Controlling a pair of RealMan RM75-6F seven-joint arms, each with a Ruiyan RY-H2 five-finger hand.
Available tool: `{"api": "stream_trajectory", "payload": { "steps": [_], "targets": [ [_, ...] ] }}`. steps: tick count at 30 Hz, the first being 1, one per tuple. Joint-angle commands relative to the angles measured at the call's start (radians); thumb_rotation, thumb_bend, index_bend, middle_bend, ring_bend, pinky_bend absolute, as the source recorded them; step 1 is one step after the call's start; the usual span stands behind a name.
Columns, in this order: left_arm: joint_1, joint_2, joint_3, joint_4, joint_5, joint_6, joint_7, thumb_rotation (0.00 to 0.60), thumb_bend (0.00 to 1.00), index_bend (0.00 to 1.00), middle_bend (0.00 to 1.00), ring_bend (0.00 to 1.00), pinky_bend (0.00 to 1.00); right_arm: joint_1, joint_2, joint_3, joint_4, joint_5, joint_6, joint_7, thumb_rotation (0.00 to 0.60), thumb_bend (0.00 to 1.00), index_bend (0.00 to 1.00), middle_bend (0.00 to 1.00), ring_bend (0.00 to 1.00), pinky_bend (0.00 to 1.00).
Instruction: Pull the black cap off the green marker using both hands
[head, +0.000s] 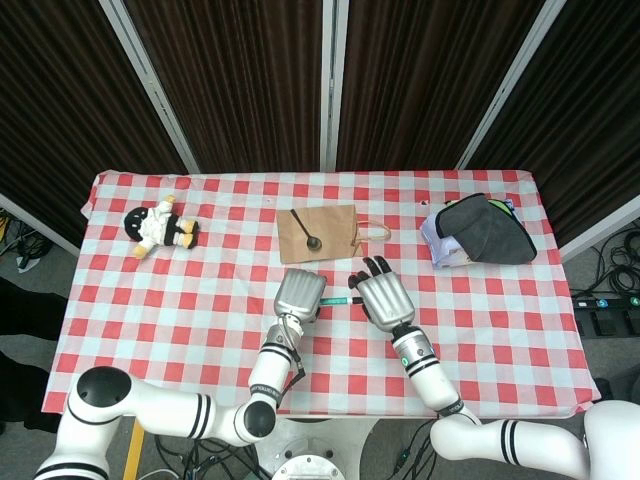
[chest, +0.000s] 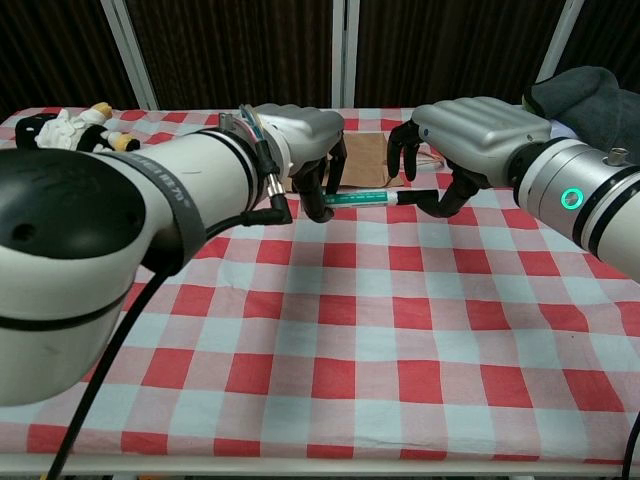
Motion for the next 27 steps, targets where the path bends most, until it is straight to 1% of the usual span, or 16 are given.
{"api": "stream_trajectory", "payload": {
  "steps": [1, 13, 18, 27],
  "targets": [
    [-0.002, 0.004, 0.005, -0.003, 0.0, 0.003, -0.002, 0.6, 0.38, 0.55, 0.55, 0.5, 0.58, 0.007, -0.009, -0.003, 0.007, 0.008, 0.0, 0.006, 0.6, 0.23, 0.41, 0.41, 0.14, 0.15],
    [-0.009, 0.01, 0.018, -0.002, -0.01, 0.008, -0.017, 0.6, 0.38, 0.55, 0.55, 0.5, 0.58, 0.018, -0.033, -0.024, 0.027, 0.005, 0.028, 0.03, 0.6, 0.23, 0.46, 0.45, 0.18, 0.15],
    [-0.014, 0.011, 0.022, -0.004, -0.015, 0.011, -0.017, 0.6, 0.38, 0.55, 0.55, 0.5, 0.58, 0.021, -0.04, -0.031, 0.033, 0.006, 0.036, 0.036, 0.6, 0.24, 0.47, 0.46, 0.18, 0.15],
    [-0.017, 0.014, 0.028, -0.009, -0.02, 0.016, -0.021, 0.6, 0.38, 0.55, 0.55, 0.5, 0.58, 0.025, -0.047, -0.033, 0.042, 0.004, 0.051, 0.046, 0.6, 0.25, 0.53, 0.51, 0.2, 0.15]
  ]
}}
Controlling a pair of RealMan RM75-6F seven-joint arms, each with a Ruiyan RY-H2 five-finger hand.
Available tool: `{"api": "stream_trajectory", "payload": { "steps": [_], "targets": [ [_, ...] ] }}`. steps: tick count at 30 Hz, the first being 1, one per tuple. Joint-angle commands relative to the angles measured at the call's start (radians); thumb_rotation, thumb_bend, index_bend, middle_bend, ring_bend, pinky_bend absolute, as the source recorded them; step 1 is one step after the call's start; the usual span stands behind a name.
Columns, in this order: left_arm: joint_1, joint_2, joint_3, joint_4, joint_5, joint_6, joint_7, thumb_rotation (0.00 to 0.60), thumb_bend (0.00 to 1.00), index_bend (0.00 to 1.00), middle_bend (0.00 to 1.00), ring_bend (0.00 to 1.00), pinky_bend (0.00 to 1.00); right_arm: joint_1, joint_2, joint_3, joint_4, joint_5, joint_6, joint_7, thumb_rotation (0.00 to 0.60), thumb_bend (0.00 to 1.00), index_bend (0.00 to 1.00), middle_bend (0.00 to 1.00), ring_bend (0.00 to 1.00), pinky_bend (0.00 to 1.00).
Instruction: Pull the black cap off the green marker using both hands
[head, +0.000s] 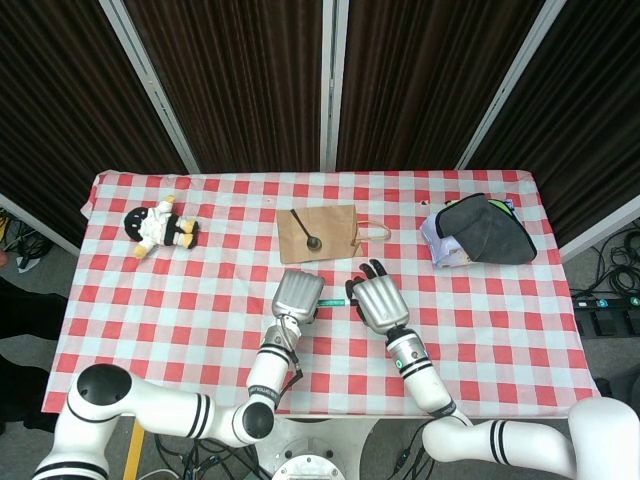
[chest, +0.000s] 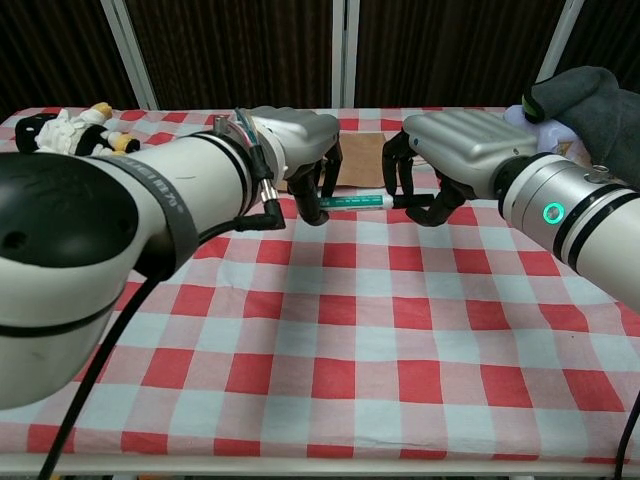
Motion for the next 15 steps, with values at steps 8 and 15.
{"api": "stream_trajectory", "payload": {
  "steps": [8, 15],
  "targets": [
    [0.002, 0.005, 0.011, -0.012, -0.003, 0.009, -0.003, 0.6, 0.38, 0.55, 0.56, 0.5, 0.58, 0.006, -0.006, 0.001, 0.008, 0.005, 0.011, -0.002, 0.6, 0.29, 0.59, 0.56, 0.23, 0.16],
    [0.009, 0.015, 0.016, -0.021, 0.002, 0.015, -0.013, 0.6, 0.38, 0.55, 0.55, 0.5, 0.58, 0.0, -0.002, -0.005, 0.011, 0.007, 0.02, 0.007, 0.6, 0.31, 0.62, 0.58, 0.24, 0.16]
  ]
}}
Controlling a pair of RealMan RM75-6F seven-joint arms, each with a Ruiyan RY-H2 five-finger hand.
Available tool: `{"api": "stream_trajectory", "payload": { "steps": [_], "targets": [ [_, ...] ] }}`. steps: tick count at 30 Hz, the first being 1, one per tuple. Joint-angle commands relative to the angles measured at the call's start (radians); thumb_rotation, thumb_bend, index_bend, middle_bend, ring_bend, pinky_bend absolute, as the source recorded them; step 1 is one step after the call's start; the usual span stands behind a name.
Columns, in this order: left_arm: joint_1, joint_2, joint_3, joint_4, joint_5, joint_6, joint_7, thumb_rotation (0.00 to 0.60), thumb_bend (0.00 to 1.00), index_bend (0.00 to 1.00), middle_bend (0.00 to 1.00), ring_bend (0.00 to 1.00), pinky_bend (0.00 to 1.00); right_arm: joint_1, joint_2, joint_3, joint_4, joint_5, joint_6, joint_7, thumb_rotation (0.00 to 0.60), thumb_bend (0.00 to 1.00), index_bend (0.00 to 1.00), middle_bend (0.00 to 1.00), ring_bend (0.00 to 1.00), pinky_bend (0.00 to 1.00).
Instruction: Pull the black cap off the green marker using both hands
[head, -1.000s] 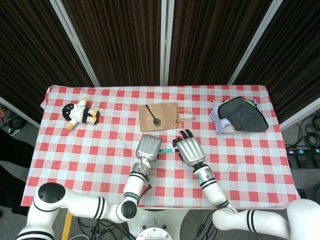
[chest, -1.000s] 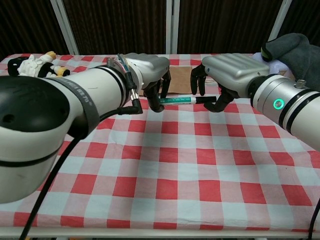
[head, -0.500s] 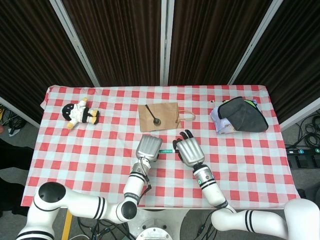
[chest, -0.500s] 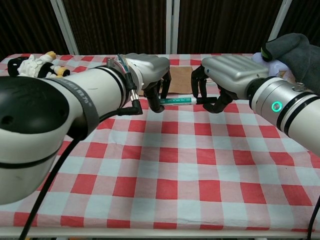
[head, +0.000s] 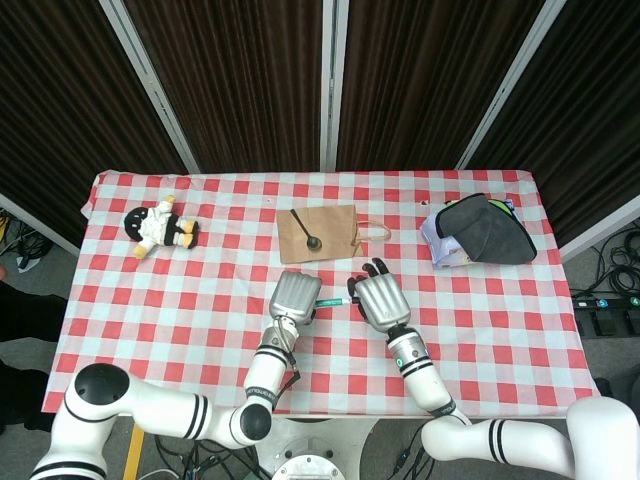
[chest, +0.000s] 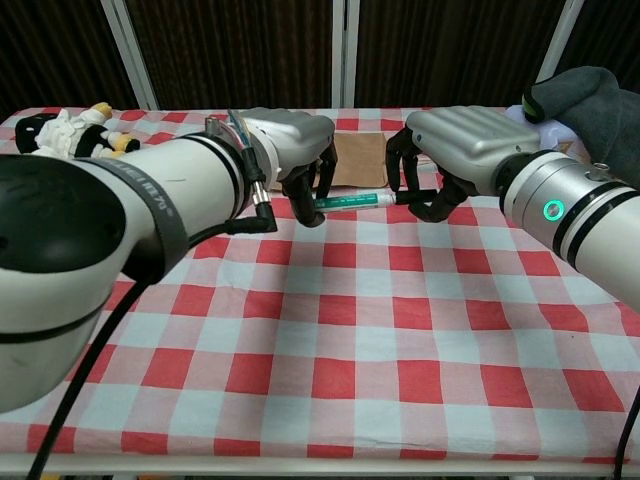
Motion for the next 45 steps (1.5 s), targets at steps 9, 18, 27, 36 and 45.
{"api": "stream_trajectory", "payload": {
  "steps": [9, 18, 27, 36, 45],
  "targets": [
    [0.048, 0.022, 0.042, 0.004, 0.013, 0.003, -0.045, 0.6, 0.38, 0.55, 0.56, 0.5, 0.58, -0.051, 0.047, -0.041, -0.005, -0.036, 0.04, 0.048, 0.6, 0.31, 0.63, 0.58, 0.24, 0.16],
    [0.095, 0.035, 0.099, 0.007, 0.053, -0.007, -0.083, 0.6, 0.38, 0.55, 0.56, 0.5, 0.58, -0.115, 0.096, -0.09, 0.046, -0.047, 0.031, 0.136, 0.6, 0.31, 0.63, 0.58, 0.24, 0.16],
    [0.113, 0.015, 0.133, 0.054, 0.07, -0.028, -0.079, 0.6, 0.38, 0.55, 0.56, 0.5, 0.58, -0.143, 0.075, -0.099, 0.118, -0.065, 0.013, 0.205, 0.6, 0.29, 0.62, 0.56, 0.24, 0.16],
    [0.136, 0.025, 0.139, 0.063, 0.103, -0.05, -0.104, 0.6, 0.26, 0.43, 0.5, 0.48, 0.57, -0.152, 0.095, -0.088, 0.101, -0.089, 0.002, 0.241, 0.6, 0.02, 0.35, 0.32, 0.09, 0.05],
    [0.162, 0.046, 0.125, 0.043, 0.131, -0.035, -0.132, 0.6, 0.21, 0.42, 0.48, 0.46, 0.56, -0.166, 0.122, -0.072, 0.059, -0.11, 0.03, 0.239, 0.6, 0.02, 0.34, 0.31, 0.07, 0.05]
  ]
}}
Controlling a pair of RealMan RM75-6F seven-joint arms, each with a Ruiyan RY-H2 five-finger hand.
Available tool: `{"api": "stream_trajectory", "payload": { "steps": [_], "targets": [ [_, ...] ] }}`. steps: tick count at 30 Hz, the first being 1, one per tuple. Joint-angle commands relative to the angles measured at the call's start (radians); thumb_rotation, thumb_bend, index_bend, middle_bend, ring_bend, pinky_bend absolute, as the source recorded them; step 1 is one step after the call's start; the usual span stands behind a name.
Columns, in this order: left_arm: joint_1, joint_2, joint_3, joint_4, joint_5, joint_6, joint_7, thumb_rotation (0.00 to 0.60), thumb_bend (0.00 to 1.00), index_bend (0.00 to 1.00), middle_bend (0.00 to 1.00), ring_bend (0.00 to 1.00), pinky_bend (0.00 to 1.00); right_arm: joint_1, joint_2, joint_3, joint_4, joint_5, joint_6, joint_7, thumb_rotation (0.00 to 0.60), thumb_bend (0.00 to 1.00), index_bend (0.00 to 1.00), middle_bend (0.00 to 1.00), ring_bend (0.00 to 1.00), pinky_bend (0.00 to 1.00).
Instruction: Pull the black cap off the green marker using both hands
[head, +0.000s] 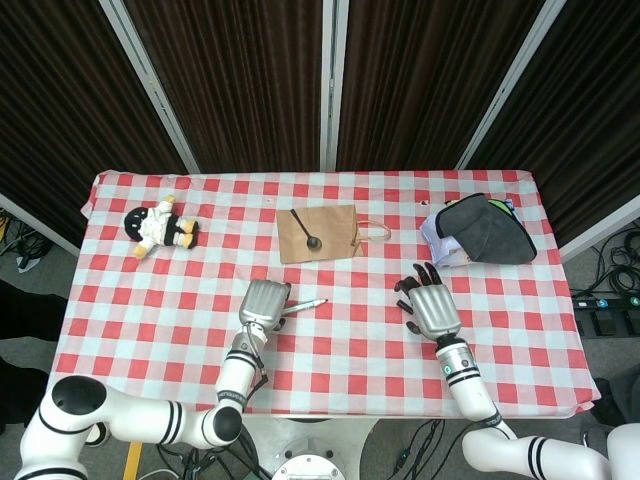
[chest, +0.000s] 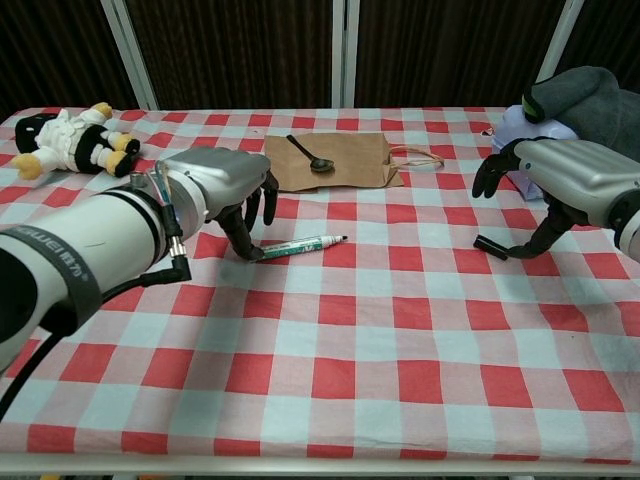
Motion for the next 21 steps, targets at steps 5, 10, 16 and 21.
{"api": "stream_trajectory", "payload": {
  "steps": [5, 10, 16, 21],
  "targets": [
    [0.036, 0.051, -0.011, -0.061, 0.126, 0.093, -0.057, 0.6, 0.19, 0.42, 0.46, 0.41, 0.48, -0.034, 0.056, 0.007, -0.076, -0.046, 0.076, -0.001, 0.6, 0.02, 0.33, 0.31, 0.07, 0.05],
    [0.13, 0.166, 0.102, -0.11, 0.416, 0.152, -0.228, 0.6, 0.17, 0.39, 0.37, 0.32, 0.34, -0.106, 0.136, -0.018, -0.161, -0.113, 0.192, 0.004, 0.6, 0.06, 0.29, 0.29, 0.06, 0.05],
    [0.315, 0.275, 0.293, -0.104, 0.694, 0.372, -0.333, 0.6, 0.14, 0.27, 0.24, 0.16, 0.17, -0.24, 0.253, -0.108, -0.222, -0.206, 0.332, 0.065, 0.6, 0.14, 0.23, 0.2, 0.0, 0.03],
    [0.481, 0.32, 0.412, -0.137, 0.746, 0.469, -0.376, 0.6, 0.14, 0.24, 0.23, 0.11, 0.11, -0.364, 0.324, -0.2, -0.259, -0.291, 0.446, 0.133, 0.6, 0.14, 0.18, 0.17, 0.0, 0.0]
  ]
}}
